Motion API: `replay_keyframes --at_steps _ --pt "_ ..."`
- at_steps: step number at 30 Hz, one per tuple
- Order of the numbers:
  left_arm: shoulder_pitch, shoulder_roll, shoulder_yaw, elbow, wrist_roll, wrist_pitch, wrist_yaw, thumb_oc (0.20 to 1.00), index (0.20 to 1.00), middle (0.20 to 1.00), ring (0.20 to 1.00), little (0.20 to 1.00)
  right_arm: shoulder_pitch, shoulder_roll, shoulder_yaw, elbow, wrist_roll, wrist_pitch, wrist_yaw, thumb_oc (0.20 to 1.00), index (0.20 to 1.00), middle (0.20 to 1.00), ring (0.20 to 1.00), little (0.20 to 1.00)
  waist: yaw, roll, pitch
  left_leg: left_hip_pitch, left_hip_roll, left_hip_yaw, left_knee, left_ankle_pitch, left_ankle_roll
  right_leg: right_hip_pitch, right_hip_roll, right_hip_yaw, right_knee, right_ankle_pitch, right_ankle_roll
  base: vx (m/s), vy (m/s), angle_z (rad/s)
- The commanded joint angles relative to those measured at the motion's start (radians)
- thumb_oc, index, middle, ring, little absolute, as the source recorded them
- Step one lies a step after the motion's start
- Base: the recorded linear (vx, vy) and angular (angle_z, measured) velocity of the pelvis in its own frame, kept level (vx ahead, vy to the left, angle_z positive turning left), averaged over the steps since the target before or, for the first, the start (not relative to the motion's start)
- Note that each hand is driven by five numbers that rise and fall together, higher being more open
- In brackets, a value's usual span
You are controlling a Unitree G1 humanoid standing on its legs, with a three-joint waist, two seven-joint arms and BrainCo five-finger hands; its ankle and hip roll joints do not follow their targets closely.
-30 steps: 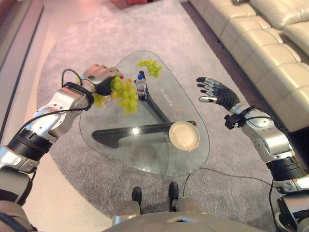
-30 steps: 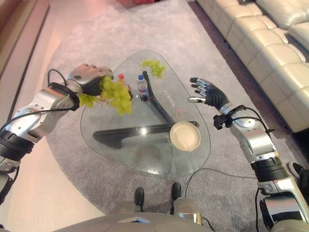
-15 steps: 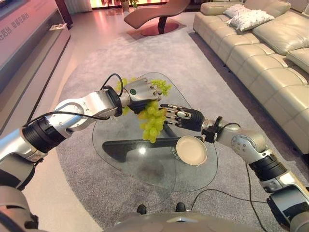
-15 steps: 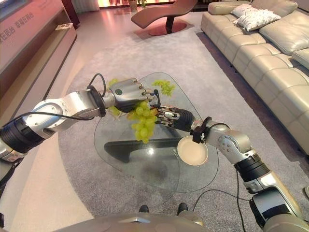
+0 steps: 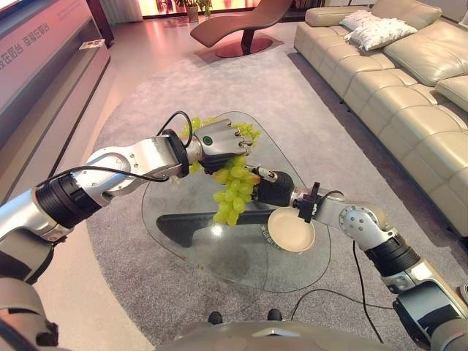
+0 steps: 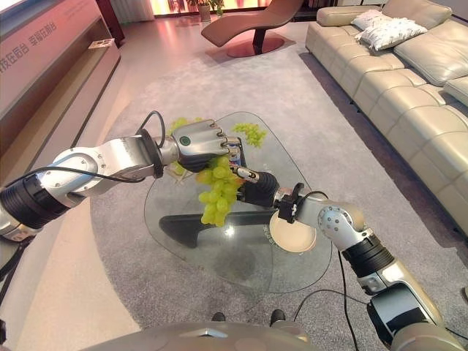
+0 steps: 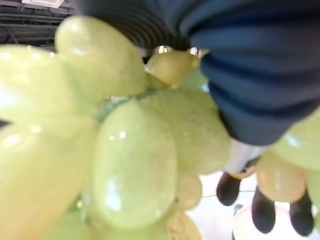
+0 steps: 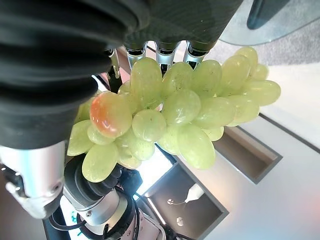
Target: Pick up fruits into the plate
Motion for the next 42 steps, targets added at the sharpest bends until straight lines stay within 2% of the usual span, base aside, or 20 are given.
replay_keyframes --at_steps 1,7,9,12,15,19,27,42 --pt "-0.154 -0.046 0.021 0.02 -0.001 0.026 0.054 0.2 0.2 0.2 0.2 0.2 -0.061 0.052 0.057 -0.149 0.095 0.002 0.034 1.0 1.0 1.0 1.0 1.0 0.017 -0.031 -0.044 0.015 -0.042 0.053 0.046 -0.119 0.011 0.042 -0.021 -0.028 0.025 -0.057 0.053 0.0 0.0 0.0" --pt "-0.168 -0.035 0.033 -0.006 -0.054 0.039 0.014 0.2 0.2 0.2 0.2 0.2 -0.073 0.034 0.071 -0.171 0.025 -0.022 0.069 1.0 1.0 1.0 1.0 1.0 0.02 -0.033 -0.044 0.013 -0.041 0.052 0.041 -0.114 0.009 0.041 -0.02 -0.026 0.021 -0.055 0.054 0.0 0.0 0.0" --pt "-0.162 -0.035 0.037 -0.016 -0.063 0.052 -0.003 0.2 0.2 0.2 0.2 0.2 -0.092 0.008 0.084 -0.191 -0.07 -0.061 0.1 1.0 1.0 1.0 1.0 1.0 0.019 -0.035 -0.042 0.012 -0.041 0.05 0.041 -0.114 0.01 0.039 -0.018 -0.022 0.022 -0.055 0.053 0.0 0.0 0.0" --pt "-0.149 -0.038 0.043 -0.015 -0.055 0.057 -0.004 0.2 0.2 0.2 0.2 0.2 -0.11 -0.014 0.095 -0.205 -0.142 -0.084 0.135 1.0 1.0 1.0 1.0 1.0 0.017 -0.035 -0.04 0.013 -0.041 0.049 0.042 -0.113 0.01 0.038 -0.017 -0.016 0.023 -0.055 0.052 0.0 0.0 0.0" --pt "-0.136 -0.044 0.057 -0.009 -0.059 0.062 -0.014 0.2 0.2 0.2 0.2 0.2 -0.152 -0.047 0.105 -0.214 -0.267 -0.162 0.158 1.0 1.0 1.0 1.0 1.0 0.015 -0.036 -0.04 0.014 -0.042 0.05 0.042 -0.113 0.011 0.038 -0.012 -0.006 0.022 -0.054 0.049 0.0 0.0 0.0" --pt "-0.126 -0.047 0.071 -0.011 -0.06 0.073 -0.031 0.2 0.2 0.2 0.2 0.2 -0.172 -0.068 0.1 -0.225 -0.334 -0.195 0.167 1.0 1.0 1.0 1.0 1.0 0.012 -0.036 -0.04 0.018 -0.042 0.049 0.039 -0.113 0.013 0.04 -0.01 0.002 0.021 -0.055 0.048 0.0 0.0 0.0" --pt "-0.118 -0.046 0.085 -0.01 -0.056 0.086 -0.038 0.2 0.2 0.2 0.2 0.2 -0.195 -0.106 0.103 -0.239 -0.399 -0.201 0.181 1.0 1.0 1.0 1.0 1.0 0.007 -0.036 -0.032 0.019 -0.042 0.051 0.038 -0.113 0.015 0.039 -0.007 0.012 0.02 -0.053 0.045 0.0 0.0 0.0" --pt "-0.154 -0.091 0.093 -0.022 -0.09 0.12 -0.05 0.2 0.2 0.2 0.2 0.2 -0.221 -0.054 0.145 -0.248 -0.387 -0.138 0.177 1.0 1.0 1.0 1.0 1.0 0.008 -0.035 -0.034 0.028 -0.04 0.048 0.032 -0.114 0.017 0.046 -0.003 0.018 0.019 -0.058 0.043 0.0 0.0 0.0"
